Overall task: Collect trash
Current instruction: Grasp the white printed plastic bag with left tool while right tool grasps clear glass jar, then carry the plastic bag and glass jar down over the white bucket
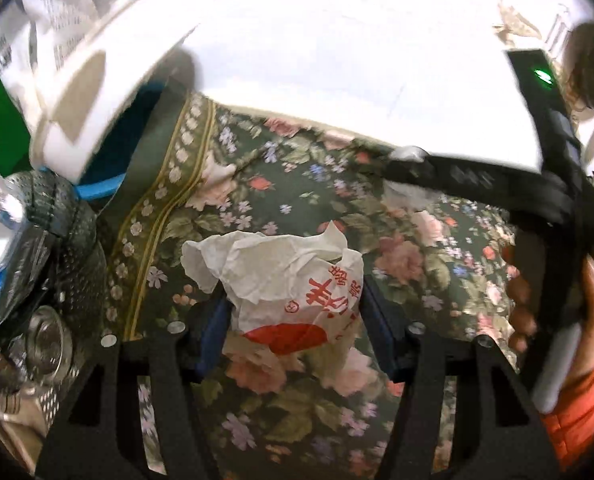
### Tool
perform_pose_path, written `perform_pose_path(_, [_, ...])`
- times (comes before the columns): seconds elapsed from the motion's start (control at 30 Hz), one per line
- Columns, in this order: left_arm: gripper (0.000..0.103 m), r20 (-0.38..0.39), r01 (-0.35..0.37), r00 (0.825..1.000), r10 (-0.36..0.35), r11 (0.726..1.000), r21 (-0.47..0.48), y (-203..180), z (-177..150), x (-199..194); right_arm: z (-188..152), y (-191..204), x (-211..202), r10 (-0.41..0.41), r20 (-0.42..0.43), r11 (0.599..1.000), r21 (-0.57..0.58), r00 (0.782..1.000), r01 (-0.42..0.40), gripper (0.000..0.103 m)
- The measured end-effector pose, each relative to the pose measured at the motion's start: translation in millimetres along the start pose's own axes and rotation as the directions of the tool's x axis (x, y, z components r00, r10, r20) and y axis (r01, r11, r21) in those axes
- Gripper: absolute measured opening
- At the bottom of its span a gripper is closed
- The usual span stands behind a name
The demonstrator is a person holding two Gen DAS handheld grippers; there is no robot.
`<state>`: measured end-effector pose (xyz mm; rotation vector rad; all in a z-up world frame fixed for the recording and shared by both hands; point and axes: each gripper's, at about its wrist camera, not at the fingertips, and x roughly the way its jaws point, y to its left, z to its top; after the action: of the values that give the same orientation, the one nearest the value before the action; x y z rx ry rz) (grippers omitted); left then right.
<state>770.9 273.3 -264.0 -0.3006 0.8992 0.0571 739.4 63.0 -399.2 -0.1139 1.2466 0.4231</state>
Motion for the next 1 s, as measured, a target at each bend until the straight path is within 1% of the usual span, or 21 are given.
perform_pose_path(0.17, [0.061, 0.050, 0.012, 0.999, -0.012, 1.000, 0.010, -35.3, -8.9, -35.9, -30.4, -16.9, -73.9, 0.030, 0.063, 1.000, -0.007, 0.998, -0.030, 0.058])
perform_pose_path(0.27, [0.061, 0.089, 0.005, 0.996, -0.008, 1.000, 0.028, -63.1, -21.6, -64.0, -48.8, -32.7, -110.2, 0.049, 0.093, 0.999, -0.010, 0.994, -0.048, 0.058])
perform_pose_path(0.33, [0.061, 0.116, 0.002, 0.993, -0.006, 1.000, 0.029, -79.7, -31.1, -82.3, -70.6, -43.9, -138.1, 0.063, 0.113, 0.998, -0.014, 0.992, -0.062, 0.058])
perform_pose_path(0.43, [0.061, 0.161, -0.030, 0.987, 0.029, 1.000, 0.007, -103.6, -50.6, -114.0, -98.6, -62.4, -171.6, 0.081, 0.133, 0.997, -0.012, 0.988, -0.080, 0.058])
perform_pose_path(0.5, [0.061, 0.176, -0.036, 0.984, 0.038, 0.999, -0.015, -117.6, -63.8, -128.3, -115.1, -71.3, -188.9, 0.086, 0.142, 0.996, -0.013, 0.986, -0.085, 0.058])
perform_pose_path(0.63, [0.061, 0.200, -0.046, 0.979, 0.051, 0.999, -0.027, -146.6, -95.6, -160.6, -148.7, -84.6, -228.9, 0.094, 0.164, 0.996, -0.024, 0.982, -0.091, 0.058])
perform_pose_path(0.8, [0.061, 0.204, -0.065, 0.977, 0.060, 0.998, 0.017, -177.9, -128.2, -197.0, -180.6, -91.8, -271.9, 0.104, 0.184, 0.995, -0.017, 0.977, -0.103, 0.058])
perform_pose_path(1.0, [0.061, 0.194, -0.032, 0.981, 0.019, 0.998, 0.062, -201.5, -160.9, -231.2, -218.8, -97.9, -307.9, 0.110, 0.208, 0.992, 0.040, 0.972, -0.121, 0.058])
